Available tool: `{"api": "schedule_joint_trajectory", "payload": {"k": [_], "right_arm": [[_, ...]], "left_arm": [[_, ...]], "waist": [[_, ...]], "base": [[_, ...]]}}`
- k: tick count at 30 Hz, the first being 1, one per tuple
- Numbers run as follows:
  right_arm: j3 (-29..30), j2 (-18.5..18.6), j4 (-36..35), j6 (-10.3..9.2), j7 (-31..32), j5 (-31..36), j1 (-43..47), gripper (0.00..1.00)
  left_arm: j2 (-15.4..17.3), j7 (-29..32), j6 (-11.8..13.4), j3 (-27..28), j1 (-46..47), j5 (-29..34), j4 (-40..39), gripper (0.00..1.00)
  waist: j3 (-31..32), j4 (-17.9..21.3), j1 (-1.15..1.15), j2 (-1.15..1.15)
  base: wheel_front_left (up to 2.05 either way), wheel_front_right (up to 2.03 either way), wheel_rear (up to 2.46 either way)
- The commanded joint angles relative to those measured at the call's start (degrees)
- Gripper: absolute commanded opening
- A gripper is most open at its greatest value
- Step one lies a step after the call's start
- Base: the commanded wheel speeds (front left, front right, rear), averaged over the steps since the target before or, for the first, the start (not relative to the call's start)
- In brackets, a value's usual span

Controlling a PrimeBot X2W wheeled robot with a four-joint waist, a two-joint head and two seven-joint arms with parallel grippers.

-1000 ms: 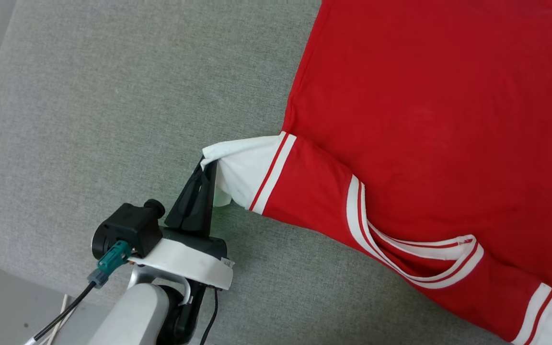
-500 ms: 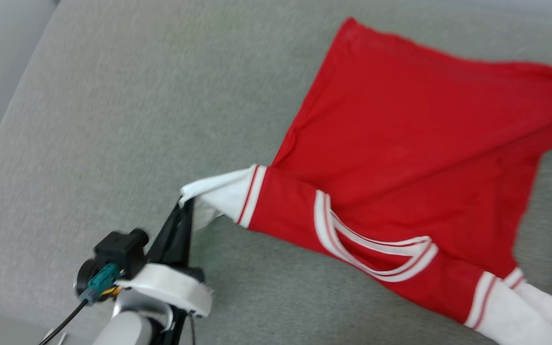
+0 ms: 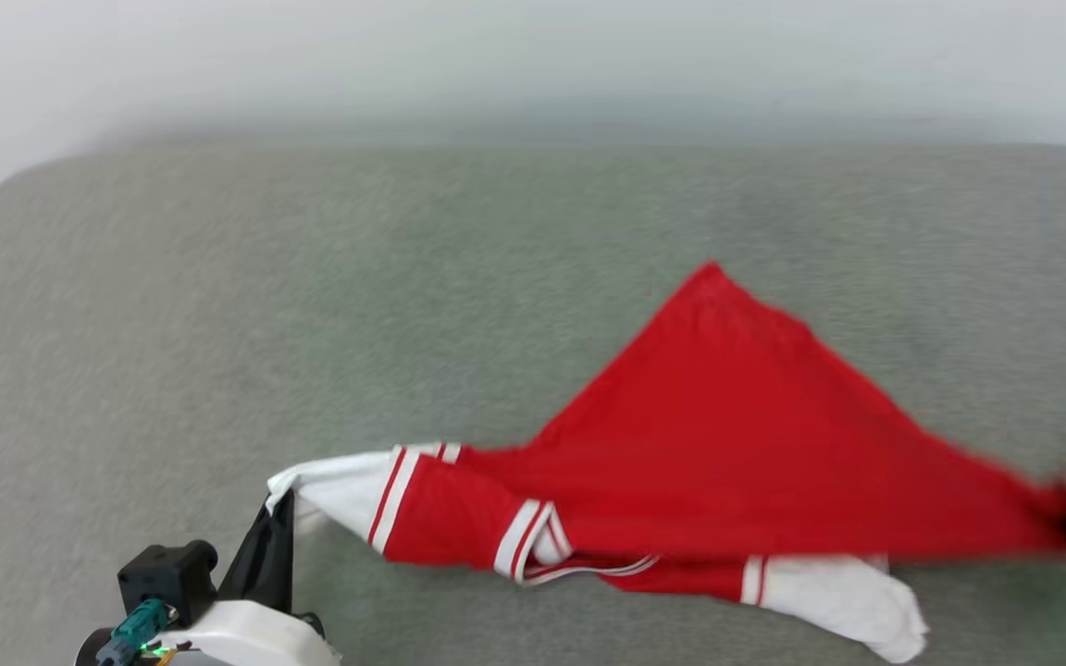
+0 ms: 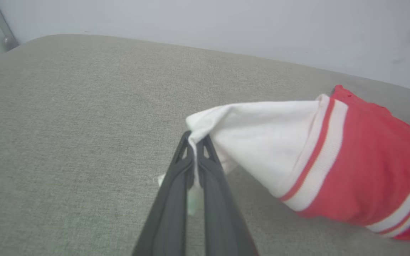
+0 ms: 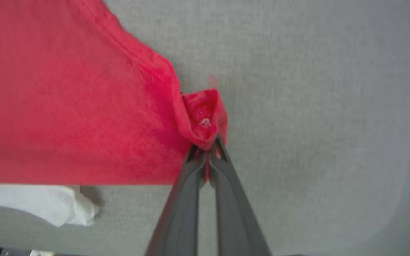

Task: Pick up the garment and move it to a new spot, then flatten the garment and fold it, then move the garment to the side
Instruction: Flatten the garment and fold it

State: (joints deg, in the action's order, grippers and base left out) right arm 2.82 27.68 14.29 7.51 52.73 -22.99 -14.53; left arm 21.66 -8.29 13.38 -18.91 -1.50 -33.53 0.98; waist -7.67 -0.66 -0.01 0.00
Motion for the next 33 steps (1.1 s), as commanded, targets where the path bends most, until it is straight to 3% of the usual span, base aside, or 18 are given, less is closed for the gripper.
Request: {"api": "schedule_joint_trajectory", "payload": {"k": [1,2,6,7,9,12,17,23,25,28,33], "right_arm": [[0.8,-1.4,-1.3,-0.04,0.7,-0.4,3.4,0.0],[2.4,-3.6,-3.8,-0.04,2.1,-0.3,9.8,0.0],[5.3,-10.1,-6.1,-0.04,4.1,-0.6,19.1,0.0],[5.7,-11.8,-6.3,-0.04,4.3,-1.0,20.5,0.19],[5.7,-13.3,-7.5,-0.03,3.1,-0.5,21.7,1.0],[6.3,-14.9,-9.5,-0.03,-2.3,-0.4,20.6,1.0],[6.1,-14.5,-11.9,-0.03,-18.4,0.5,16.0,1.0],[4.4,-14.3,-8.5,-0.03,-34.0,-0.6,7.8,1.0],[2.9,-14.4,-6.1,-0.03,-35.1,-1.5,4.5,1.0],[0.0,-13.0,-2.6,-0.03,-32.0,-2.1,-1.2,1.0],[-4.2,-10.4,2.0,-0.03,-17.7,-3.9,-11.0,1.0]], "left_arm": [[0.7,0.3,0.2,0.1,-0.5,0.1,-0.2,0.0],[1.0,0.8,0.3,0.0,-1.0,0.1,-0.4,0.0],[1.6,1.4,0.6,0.0,-1.7,-0.1,-0.6,0.0],[1.7,1.5,0.7,0.0,-1.7,-0.2,-0.7,0.0],[1.9,1.9,0.8,0.0,-1.5,-0.2,-1.1,0.0],[2.2,2.2,1.2,0.0,-1.5,-0.1,-1.6,0.0],[2.7,3.0,1.1,-0.2,-0.8,0.0,-2.7,0.0],[3.2,3.9,1.2,-0.9,1.2,1.1,-4.5,0.0],[3.1,3.9,1.1,-1.1,1.8,1.2,-4.9,0.0],[3.0,3.7,0.9,-1.5,3.3,1.7,-5.8,0.0],[2.5,3.3,0.0,-2.5,6.0,2.6,-6.7,0.0]], "waist": [[2.9,3.4,0.01,0.0],[3.0,4.1,0.01,0.0],[2.9,5.1,0.01,0.0],[2.7,5.4,0.01,0.0],[2.3,5.8,0.01,0.0],[1.9,6.4,0.01,0.0],[1.2,6.5,0.01,0.0],[-1.0,5.1,0.01,0.0],[-1.9,4.7,0.01,0.0],[-3.9,3.6,0.01,0.0],[-7.5,1.2,0.01,0.0]], "base": [[0.0,0.0,0.0],[0.0,0.0,0.0],[0.0,0.0,0.0],[0.0,0.0,0.0],[0.0,0.0,0.0],[0.0,0.0,0.0],[0.0,0.0,0.0],[0.0,0.0,0.0],[0.0,0.0,0.0],[0.0,0.0,0.0],[0.0,0.0,0.0]]}}
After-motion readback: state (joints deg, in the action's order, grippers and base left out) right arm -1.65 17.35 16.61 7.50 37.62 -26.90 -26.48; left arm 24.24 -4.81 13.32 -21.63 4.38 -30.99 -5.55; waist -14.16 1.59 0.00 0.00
